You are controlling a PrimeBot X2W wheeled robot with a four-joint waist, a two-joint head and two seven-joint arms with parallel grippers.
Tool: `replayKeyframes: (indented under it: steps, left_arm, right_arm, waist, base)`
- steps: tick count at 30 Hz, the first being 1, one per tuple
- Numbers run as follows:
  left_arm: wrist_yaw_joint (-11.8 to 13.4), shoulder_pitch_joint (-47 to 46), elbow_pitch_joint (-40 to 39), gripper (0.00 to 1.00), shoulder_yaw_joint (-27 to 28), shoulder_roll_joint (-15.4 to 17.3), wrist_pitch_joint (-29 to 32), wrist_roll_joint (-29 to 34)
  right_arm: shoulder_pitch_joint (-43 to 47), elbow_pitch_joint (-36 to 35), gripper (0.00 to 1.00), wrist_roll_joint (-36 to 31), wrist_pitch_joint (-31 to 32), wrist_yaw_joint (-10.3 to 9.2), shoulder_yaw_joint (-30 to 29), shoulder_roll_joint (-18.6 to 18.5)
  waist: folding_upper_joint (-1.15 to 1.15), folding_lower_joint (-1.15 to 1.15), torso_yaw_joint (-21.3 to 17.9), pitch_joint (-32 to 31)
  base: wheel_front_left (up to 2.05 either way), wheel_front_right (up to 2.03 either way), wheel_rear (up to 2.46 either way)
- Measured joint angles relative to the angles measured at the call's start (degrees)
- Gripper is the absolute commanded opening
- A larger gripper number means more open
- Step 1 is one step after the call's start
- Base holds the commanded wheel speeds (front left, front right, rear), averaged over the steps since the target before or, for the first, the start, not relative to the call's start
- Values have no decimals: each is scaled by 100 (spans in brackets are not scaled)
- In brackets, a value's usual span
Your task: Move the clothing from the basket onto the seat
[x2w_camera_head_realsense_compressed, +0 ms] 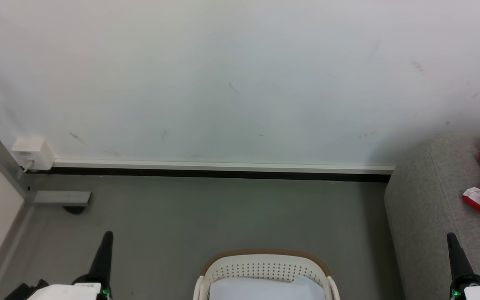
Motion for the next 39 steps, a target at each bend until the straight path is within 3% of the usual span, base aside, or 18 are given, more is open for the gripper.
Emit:
replayKeyframes:
  steps: [26, 39]
  left_arm:
    - [-24, -110, -79, 0, 164, -26, 281, -1054]
    - [-25, -122, -88, 0, 180, -29, 301, -1132]
  right_arm:
    - [-229, 21, 0, 1083, 287, 1, -35, -11]
    - [-240, 23, 0, 1213, 303, 1, -40, -12]
  waist:
    - [0, 0, -74, 38]
    - [0, 0, -81, 42]
  base:
    - [0, 0, 0]
    - [0, 0, 0]
